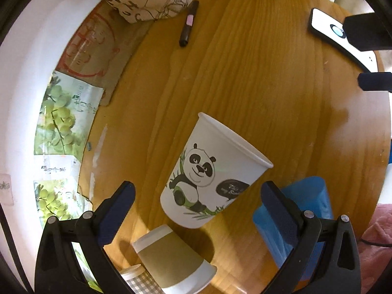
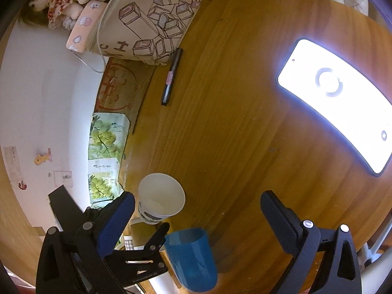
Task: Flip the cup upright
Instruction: 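Close the left gripper around the panda cup's body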
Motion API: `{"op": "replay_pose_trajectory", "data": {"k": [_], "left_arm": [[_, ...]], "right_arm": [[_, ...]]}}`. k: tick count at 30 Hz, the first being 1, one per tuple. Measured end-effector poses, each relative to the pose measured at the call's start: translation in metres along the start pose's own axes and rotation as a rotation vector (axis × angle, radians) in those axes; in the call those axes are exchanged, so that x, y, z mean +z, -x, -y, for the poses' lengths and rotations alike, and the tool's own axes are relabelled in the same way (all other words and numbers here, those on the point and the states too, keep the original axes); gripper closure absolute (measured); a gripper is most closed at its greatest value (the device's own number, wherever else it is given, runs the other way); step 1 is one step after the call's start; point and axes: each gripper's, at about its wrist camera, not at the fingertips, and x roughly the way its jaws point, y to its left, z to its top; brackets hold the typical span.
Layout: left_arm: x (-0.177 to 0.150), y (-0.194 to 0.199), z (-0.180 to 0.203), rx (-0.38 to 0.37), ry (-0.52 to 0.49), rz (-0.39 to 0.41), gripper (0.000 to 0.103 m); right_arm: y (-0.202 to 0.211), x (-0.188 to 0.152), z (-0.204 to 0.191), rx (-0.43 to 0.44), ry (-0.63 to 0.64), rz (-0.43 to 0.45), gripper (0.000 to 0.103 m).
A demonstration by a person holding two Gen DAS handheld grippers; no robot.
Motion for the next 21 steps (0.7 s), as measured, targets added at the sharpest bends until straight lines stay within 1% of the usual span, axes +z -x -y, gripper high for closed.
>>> {"op": "replay_pose_trajectory", "data": {"k": [2,4,8,12,14,16,17,19,21], "left_arm": [[0.003,-0.006,-0.001,-0.02,0.007,-0.018,0.001],[0.006,-0.011,-0.004,-0.073,0.025,-0.039,0.001],[0.012,-0.019,-0.014,-0.132,0.066,-0.057,0.001],[0.015,-0.029,-0.02,-0.144,0.086,-0.072,0.001],[0.016,-0.033,-0.022,-0.164,0.091,-0.075,0.007],[0.016,-0.035,-0.024,-0.177,0.096,-0.078,0.011],[0.017,-0.037,-0.026,-0.179,0.098,-0.077,0.013],[0.017,-0.041,-0.028,-0.181,0.104,-0.074,0.014],[0.017,-0.043,-0.032,-0.183,0.113,-0.066,0.02]], "right_arm": [[-0.001,0.0,0.0,0.0,-0.001,-0.001,0.0],[-0.001,0.0,-0.001,-0.001,-0.001,-0.002,0.0],[-0.003,-0.001,-0.001,-0.003,0.002,-0.004,0.0],[-0.005,-0.003,-0.002,-0.006,0.001,-0.006,0.0],[-0.005,-0.003,-0.001,-0.009,0.002,-0.005,0.0],[-0.005,-0.005,-0.001,-0.012,0.001,-0.005,0.0],[-0.005,-0.005,-0.001,-0.014,0.0,-0.005,0.0],[-0.006,-0.006,-0.001,-0.018,-0.002,-0.005,0.0],[-0.006,-0.006,-0.001,-0.02,-0.001,-0.006,0.0]]}}
